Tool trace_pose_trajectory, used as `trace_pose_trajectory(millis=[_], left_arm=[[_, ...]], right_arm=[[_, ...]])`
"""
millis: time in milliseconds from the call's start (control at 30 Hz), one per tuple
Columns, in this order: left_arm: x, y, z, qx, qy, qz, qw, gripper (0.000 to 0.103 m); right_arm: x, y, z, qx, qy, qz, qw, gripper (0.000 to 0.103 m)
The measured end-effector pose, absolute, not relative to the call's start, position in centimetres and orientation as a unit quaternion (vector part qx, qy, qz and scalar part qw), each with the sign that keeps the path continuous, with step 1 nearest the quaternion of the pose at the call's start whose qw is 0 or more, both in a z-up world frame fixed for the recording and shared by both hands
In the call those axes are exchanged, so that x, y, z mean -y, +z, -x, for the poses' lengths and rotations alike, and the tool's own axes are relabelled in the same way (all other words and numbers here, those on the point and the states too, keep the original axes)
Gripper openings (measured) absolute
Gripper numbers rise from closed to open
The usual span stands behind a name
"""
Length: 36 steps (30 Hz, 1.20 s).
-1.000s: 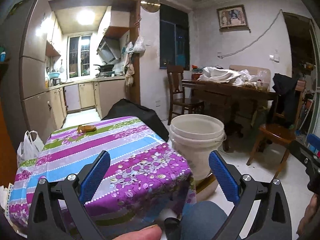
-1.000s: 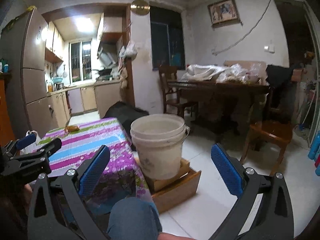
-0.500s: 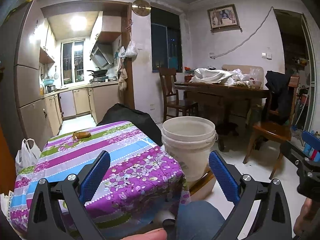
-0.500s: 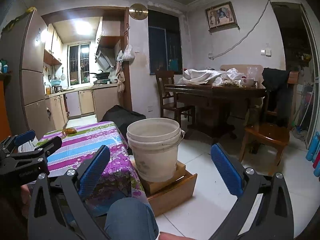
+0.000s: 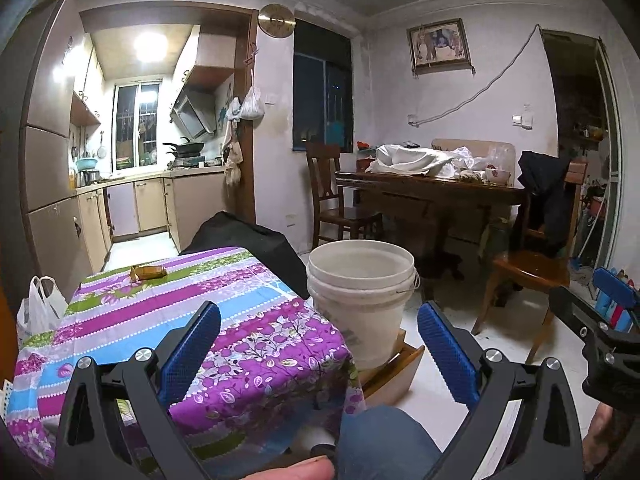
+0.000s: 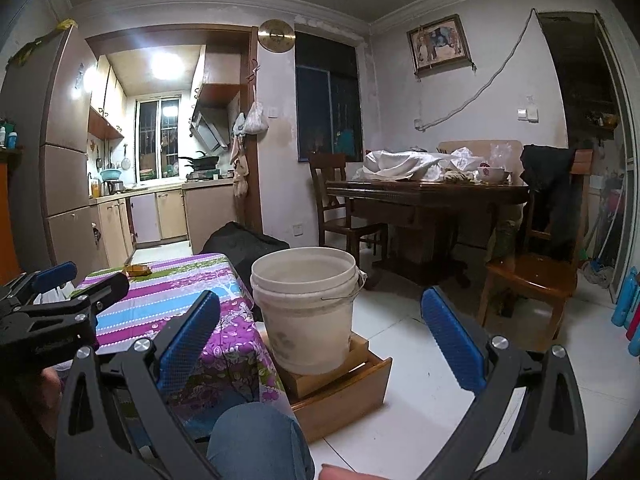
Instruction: Collect trash
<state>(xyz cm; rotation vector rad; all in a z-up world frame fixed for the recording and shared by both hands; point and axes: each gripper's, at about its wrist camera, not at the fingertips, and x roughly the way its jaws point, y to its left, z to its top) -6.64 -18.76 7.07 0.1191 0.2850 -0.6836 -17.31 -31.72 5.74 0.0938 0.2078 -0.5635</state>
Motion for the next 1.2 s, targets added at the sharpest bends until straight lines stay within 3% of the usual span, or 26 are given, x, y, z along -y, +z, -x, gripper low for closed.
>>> trace_pose_trajectory(millis=[1200], left_arm=[[18.88, 6.16, 6.53, -0.141, -0.344, -0.062, 0.926, 0.098]], right_arm=[[31.51, 6.00, 17.01, -0.103, -0.265, -0.036, 0.958, 0.097]])
